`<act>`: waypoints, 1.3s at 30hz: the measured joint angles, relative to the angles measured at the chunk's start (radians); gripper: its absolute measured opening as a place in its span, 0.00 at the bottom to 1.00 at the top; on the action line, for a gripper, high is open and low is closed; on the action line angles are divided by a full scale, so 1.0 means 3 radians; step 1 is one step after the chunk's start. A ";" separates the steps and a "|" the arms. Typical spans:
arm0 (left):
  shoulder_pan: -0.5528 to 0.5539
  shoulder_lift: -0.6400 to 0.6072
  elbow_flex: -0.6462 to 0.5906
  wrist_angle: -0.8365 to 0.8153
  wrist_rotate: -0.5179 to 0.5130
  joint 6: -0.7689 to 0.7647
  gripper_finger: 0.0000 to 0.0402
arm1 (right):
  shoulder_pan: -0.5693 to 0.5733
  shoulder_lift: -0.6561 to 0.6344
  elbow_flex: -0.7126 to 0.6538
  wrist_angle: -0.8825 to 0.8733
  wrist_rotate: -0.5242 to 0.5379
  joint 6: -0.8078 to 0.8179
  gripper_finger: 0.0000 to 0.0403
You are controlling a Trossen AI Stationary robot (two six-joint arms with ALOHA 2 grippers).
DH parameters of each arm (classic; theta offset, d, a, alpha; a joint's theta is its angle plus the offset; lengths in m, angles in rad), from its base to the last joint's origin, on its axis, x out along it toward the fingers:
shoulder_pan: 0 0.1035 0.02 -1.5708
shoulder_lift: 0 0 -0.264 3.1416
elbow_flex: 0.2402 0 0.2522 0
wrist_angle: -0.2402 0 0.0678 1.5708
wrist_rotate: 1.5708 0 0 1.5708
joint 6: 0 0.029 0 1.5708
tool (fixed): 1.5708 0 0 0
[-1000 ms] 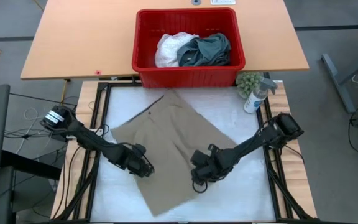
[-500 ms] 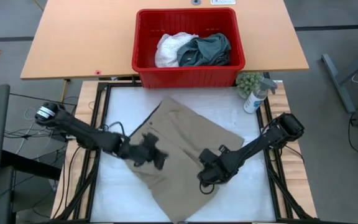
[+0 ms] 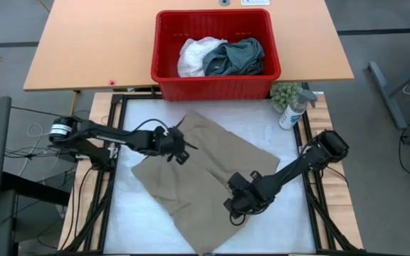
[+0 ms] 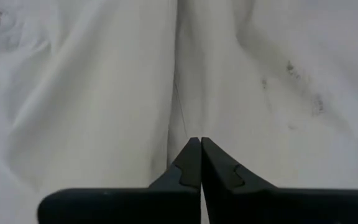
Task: Fold Laundry from Bin
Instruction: Fold the brown short pants in the red bin
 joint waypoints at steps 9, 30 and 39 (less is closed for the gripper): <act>0.0241 0.0394 -0.0104 0.0089 0.0166 0.0199 0.00 | 0.0089 0.0000 0.0001 -0.0030 -0.0006 0.0096 0.06; -0.0072 0.0120 -0.0356 -0.0729 0.0546 -0.1190 0.00 | -0.0325 0.0023 -0.0370 0.0206 -0.0177 0.0064 0.07; -0.0222 0.0058 -0.0359 -0.0683 0.0582 -0.1381 0.00 | -0.0611 0.0027 -0.0657 0.0422 -0.0194 -0.0203 0.06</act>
